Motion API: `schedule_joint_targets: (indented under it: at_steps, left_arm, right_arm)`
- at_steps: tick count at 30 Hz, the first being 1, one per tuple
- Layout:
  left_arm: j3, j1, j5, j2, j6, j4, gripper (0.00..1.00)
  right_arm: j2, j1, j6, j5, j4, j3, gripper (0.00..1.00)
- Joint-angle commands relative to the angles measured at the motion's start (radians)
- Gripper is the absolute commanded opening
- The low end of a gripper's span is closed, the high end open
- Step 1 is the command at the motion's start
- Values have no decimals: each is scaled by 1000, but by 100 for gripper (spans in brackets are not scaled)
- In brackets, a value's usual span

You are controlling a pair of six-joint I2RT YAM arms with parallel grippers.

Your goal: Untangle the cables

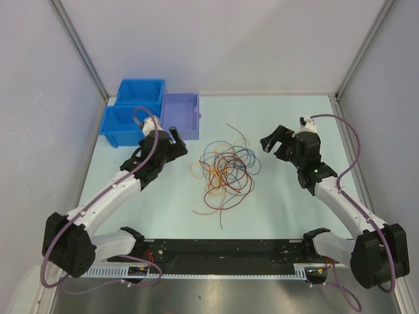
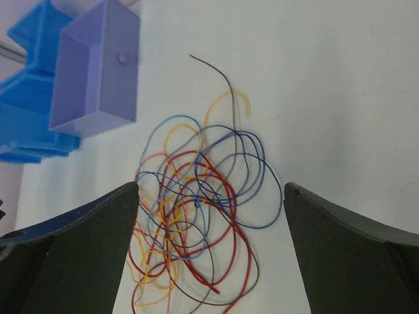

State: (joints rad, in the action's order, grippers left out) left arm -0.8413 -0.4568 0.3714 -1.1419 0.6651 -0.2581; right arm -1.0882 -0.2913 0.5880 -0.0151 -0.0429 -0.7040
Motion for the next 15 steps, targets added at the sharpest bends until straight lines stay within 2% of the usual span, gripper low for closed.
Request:
schedule_joint_targets:
  at_steps: [1,5,10,15]
  left_arm:
    - [-44,-94,3,-91,31,-32,93]
    - [-73,-173,-9,-168,88,-24,93]
    - [-56,-180,-101,-229,174,52,88]
    - [-58,-180,-134,-289,209,115,84]
  right_arm:
    - [-33,-5,-10,40,116,-55,96]
    - [-35,-5,2,53,190,-57,96]
    - [-22,-6,3,56,255,-57,96]
    - [-6,-8,-22,78,288,-57,96]
